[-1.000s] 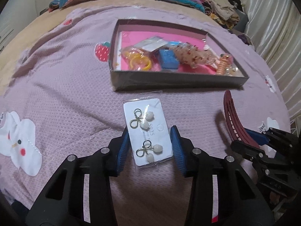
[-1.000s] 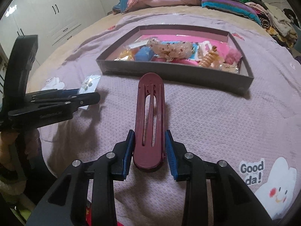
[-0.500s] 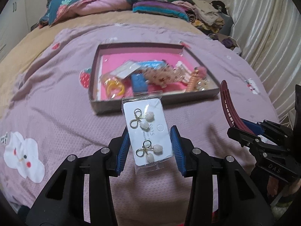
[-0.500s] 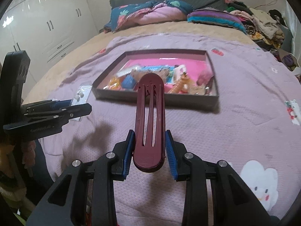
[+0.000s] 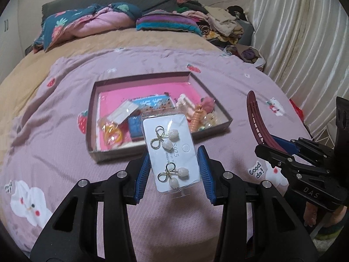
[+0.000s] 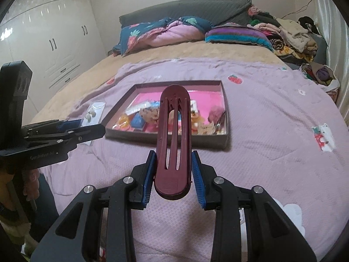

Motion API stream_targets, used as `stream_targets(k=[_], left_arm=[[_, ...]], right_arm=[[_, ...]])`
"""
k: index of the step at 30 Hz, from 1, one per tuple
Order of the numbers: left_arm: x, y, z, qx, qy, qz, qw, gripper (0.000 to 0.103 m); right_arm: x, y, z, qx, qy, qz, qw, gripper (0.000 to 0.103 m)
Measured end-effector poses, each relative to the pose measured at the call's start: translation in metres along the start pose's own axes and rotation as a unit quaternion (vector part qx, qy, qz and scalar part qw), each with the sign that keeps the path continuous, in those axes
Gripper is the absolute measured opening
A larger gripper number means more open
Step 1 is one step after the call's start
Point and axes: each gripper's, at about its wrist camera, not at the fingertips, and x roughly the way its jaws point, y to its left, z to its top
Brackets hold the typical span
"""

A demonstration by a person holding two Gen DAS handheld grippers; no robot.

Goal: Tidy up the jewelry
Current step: 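Carry the earring card into the tray with the left while the right carries the maroon clip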

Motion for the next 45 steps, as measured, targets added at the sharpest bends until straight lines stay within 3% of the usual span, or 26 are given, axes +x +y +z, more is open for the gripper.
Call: stream_targets(k=[14,27,40,45], left_arm=[[0.003,-0.001,0.031,0.007,-0.023,-0.006,0.9997,0.034],[0.02,0.022,0.049,-0.01,-0.023,0.004,0.9997,0.034],[0.056,0.061,0.051,-0.042,0.002,0.022,0.9989,0.034],[0.083,0.076,0.045,-0.053,0.031,0.031,0.9977,0.034]], right_arm=[[-0.006,-0.011,0.022,0.002,-0.025,-0.02,0.999,0.032],[0.013,-0.009,0.052,-0.009,-0.033,-0.023,0.999,0.032],[0.064,-0.002,0.077,-0.022,-0.011,-0.017,1.0,0.032],[0.111,0.003,0.076,-0.036,0.03,-0.011,0.999,0.032]])
